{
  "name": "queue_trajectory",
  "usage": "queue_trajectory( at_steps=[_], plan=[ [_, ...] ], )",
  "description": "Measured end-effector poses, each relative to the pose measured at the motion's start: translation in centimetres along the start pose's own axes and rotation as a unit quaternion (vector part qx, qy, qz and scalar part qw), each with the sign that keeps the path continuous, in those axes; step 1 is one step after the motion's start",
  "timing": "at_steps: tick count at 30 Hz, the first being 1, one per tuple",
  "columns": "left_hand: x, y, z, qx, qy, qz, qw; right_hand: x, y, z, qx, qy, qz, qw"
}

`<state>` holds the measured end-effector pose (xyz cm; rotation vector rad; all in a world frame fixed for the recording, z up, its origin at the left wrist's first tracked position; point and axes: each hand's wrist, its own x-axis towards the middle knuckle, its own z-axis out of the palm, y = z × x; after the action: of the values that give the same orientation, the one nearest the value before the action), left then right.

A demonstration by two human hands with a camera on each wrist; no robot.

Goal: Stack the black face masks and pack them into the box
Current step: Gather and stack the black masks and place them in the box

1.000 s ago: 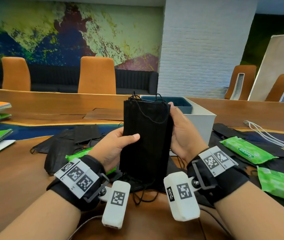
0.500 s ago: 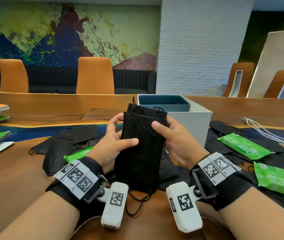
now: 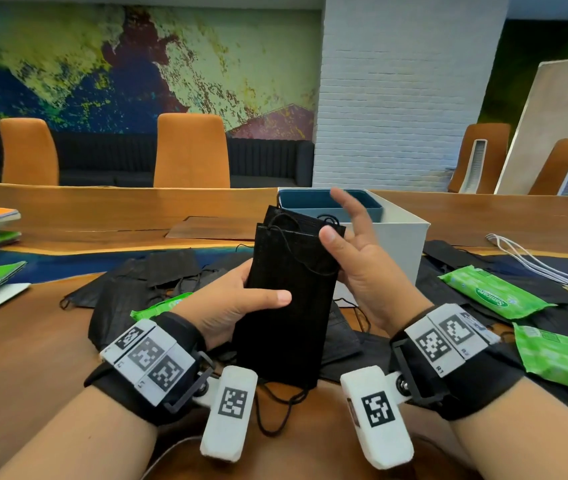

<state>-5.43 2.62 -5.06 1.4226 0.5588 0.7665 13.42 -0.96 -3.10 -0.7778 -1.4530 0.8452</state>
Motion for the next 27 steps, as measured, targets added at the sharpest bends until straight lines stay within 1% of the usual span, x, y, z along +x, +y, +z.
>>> queue_trajectory(
  at_steps=[4, 9, 12, 16, 18, 20, 24, 26, 27],
  plan=[
    [0.0, 0.4, 0.1, -0.005, 0.017, 0.011, 1.0, 0.2, -1.1, -0.4, -0.089, 0.018, -0.075, 0.993],
    [-0.2, 0.6, 0.3, 0.008, 0.021, 0.017, 1.0, 0.1, -1.2, 0.0, -0.146, 0.008, -0.063, 0.987],
    [-0.3, 0.8, 0.3, 0.014, 0.014, 0.024, 1.0, -0.1, -1.4, 0.7, -0.204, -0.005, -0.079, 0.976],
    [-0.2, 0.9, 0.1, 0.012, 0.023, 0.033, 0.999, -0.3, -1.7, 1.6, -0.238, -0.028, -0.098, 0.966],
    [-0.2, 0.9, 0.0, 0.006, 0.032, 0.029, 0.999, -0.4, -1.8, 1.7, -0.245, -0.039, -0.094, 0.964],
    [-0.2, 0.8, 0.0, 0.002, 0.025, 0.022, 0.999, -0.4, -1.9, 1.7, -0.242, -0.061, -0.08, 0.965],
    [-0.3, 0.2, 0.2, 0.037, 0.017, -0.007, 0.999, -0.7, -2.1, 1.2, -0.223, -0.083, -0.06, 0.969],
    [-0.2, 0.1, 0.1, 0.055, 0.035, -0.016, 0.998, -0.6, -2.6, 0.3, -0.202, -0.058, -0.053, 0.976],
    [-0.2, 0.2, 0.1, 0.057, 0.051, -0.017, 0.997, -0.4, -2.8, -0.3, -0.194, -0.027, -0.052, 0.979]
  ],
)
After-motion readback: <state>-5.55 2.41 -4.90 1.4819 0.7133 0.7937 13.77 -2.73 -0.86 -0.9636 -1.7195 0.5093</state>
